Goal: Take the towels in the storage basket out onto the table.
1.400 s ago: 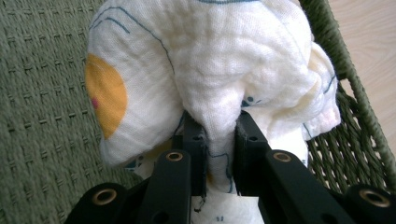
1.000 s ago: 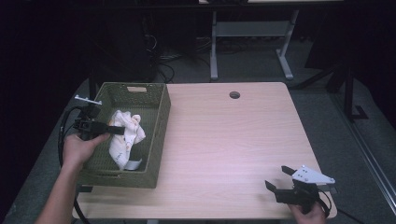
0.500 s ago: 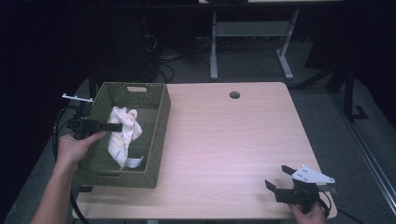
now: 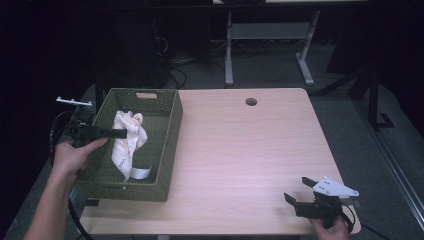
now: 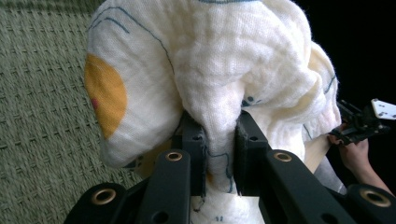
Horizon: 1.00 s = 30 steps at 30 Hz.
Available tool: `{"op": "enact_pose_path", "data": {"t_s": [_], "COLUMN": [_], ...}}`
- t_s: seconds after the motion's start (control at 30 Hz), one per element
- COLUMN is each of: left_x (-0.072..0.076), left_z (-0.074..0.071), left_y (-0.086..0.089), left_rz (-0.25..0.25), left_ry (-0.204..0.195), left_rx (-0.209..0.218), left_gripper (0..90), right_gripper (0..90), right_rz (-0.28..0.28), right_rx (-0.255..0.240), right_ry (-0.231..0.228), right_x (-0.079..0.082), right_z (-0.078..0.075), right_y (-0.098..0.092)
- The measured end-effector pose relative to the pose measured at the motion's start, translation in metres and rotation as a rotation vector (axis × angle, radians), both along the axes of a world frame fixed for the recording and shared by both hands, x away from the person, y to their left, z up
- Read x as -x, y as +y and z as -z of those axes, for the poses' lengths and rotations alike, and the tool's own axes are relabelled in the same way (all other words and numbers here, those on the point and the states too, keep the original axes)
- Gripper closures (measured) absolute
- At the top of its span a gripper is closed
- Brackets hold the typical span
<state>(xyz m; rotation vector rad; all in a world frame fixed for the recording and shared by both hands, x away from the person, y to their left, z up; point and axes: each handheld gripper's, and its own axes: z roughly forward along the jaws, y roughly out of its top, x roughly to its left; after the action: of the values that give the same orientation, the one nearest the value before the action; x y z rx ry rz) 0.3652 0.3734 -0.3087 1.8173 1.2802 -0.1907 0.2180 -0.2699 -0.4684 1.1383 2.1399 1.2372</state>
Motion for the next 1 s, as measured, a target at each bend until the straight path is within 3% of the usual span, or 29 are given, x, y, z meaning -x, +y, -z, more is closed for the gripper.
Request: {"op": "enact_pose_path", "data": {"t_s": [0.27, 0.4, 0.5, 1.0], "left_x": [0.001, 0.001, 0.001, -0.001], "left_z": [-0.014, -0.022, -0.025, -0.047], "left_y": [0.002, -0.001, -0.005, -0.049], "left_rz": [-0.001, 0.003, 0.014, 0.119], "left_ry": [-0.006, -0.014, -0.019, -0.066], "left_rx": [0.059, 0.048, 0.064, 0.106], "left_gripper": [77.2, 77.2, 77.1, 76.9], "right_gripper": [14.0, 14.0, 13.9, 14.0], "right_rz": [-0.001, -0.002, -0.003, 0.001], "right_rx": [0.0, 0.0, -0.001, -0.003], "right_ry": [-0.001, -0.003, -0.002, -0.007], "right_x": [0.0, 0.0, 0.0, 0.0], "right_z": [0.0, 0.0, 0.0, 0.0], "right_y": [0.0, 0.0, 0.0, -0.001]}}
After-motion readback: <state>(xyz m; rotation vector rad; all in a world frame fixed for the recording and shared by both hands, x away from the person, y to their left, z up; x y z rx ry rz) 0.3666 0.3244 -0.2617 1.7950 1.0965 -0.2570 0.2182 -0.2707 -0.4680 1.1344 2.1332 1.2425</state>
